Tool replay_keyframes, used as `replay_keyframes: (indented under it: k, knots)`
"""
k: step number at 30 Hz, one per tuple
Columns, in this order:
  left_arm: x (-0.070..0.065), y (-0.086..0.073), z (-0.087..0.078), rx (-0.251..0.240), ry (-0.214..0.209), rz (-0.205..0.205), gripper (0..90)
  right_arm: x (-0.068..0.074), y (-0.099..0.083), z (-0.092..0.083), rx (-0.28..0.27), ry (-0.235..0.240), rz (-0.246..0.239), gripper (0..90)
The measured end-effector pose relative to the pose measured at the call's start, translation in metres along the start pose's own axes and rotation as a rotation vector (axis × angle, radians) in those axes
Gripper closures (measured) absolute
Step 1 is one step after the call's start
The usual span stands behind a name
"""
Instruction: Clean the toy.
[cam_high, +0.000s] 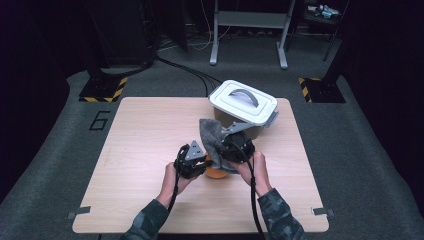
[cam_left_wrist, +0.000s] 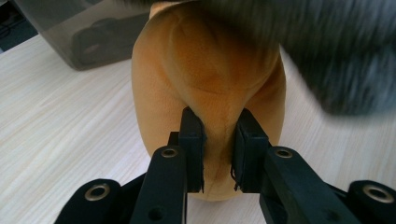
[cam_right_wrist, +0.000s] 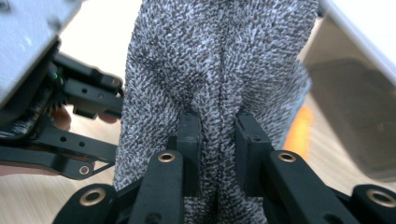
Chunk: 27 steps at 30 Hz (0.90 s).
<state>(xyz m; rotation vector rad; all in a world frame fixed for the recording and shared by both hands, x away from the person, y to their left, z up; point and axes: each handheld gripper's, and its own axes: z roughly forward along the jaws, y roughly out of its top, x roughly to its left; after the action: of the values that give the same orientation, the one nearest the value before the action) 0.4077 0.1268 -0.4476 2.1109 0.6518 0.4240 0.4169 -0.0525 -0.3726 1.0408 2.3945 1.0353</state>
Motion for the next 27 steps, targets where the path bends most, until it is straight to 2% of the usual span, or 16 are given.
replay_keyframes:
  k: [1, 3, 7, 9, 10, 11, 12, 13, 15, 19, 20, 21, 23, 24, 25, 27]
  knots:
    - [-0.001, -0.003, 0.002, -0.002, 0.007, 0.0, 78.0, 0.002, -0.003, 0.008, 0.024, -0.036, -0.023, 74.4]
    - [-0.001, -0.005, 0.002, -0.012, 0.001, -0.014, 78.6, 0.001, -0.004, 0.008, 0.028, -0.037, -0.012, 74.5]
    - [0.0, -0.008, 0.003, -0.027, 0.001, -0.028, 79.3, -0.01, -0.009, 0.009, 0.044, -0.097, -0.027, 74.9]
    - [0.0, -0.011, 0.003, -0.032, -0.003, -0.038, 79.2, -0.029, -0.019, 0.015, 0.068, -0.135, 0.033, 75.1]
    - [0.001, -0.012, 0.002, -0.033, -0.005, -0.043, 79.2, -0.029, -0.019, 0.015, 0.068, -0.135, 0.033, 75.1]
    - [0.001, -0.014, 0.002, -0.038, -0.005, -0.046, 79.0, -0.042, -0.029, 0.022, 0.092, -0.136, 0.078, 75.1]
    - [0.001, -0.014, 0.002, -0.032, -0.009, -0.048, 79.0, -0.042, -0.029, 0.022, 0.092, -0.136, 0.078, 75.1]
    - [-0.001, -0.014, 0.003, -0.036, -0.006, -0.042, 78.7, -0.049, -0.038, 0.027, 0.115, -0.147, 0.102, 75.1]
    - [-0.002, -0.013, 0.003, -0.038, -0.012, -0.034, 78.5, -0.051, -0.038, 0.025, 0.117, -0.148, 0.099, 75.0]
    - [-0.002, -0.013, 0.002, -0.036, -0.026, -0.017, 78.3, -0.047, -0.029, 0.009, 0.075, -0.138, 0.09, 74.8]
    - [-0.005, -0.012, 0.003, -0.035, -0.031, 0.006, 78.1, -0.036, -0.018, -0.004, 0.026, -0.083, 0.071, 74.8]
    - [-0.005, -0.012, 0.003, -0.035, -0.031, 0.006, 78.1, -0.036, -0.018, -0.004, 0.026, -0.083, 0.071, 74.8]
    - [-0.009, -0.012, 0.003, -0.034, -0.038, 0.027, 78.1, -0.022, -0.009, -0.009, 0.015, -0.033, 0.014, 74.7]
    - [-0.011, -0.011, 0.004, -0.031, -0.038, 0.046, 78.2, -0.016, -0.006, -0.008, 0.02, -0.019, 0.001, 74.7]
    - [-0.014, -0.013, 0.003, -0.025, -0.015, 0.06, 78.3, -0.002, -0.002, 0.001, 0.053, 0.002, -0.045, 74.6]
    - [-0.014, -0.015, 0.002, -0.028, -0.015, 0.063, 78.4, -0.001, -0.004, 0.009, 0.059, -0.009, -0.054, 74.8]
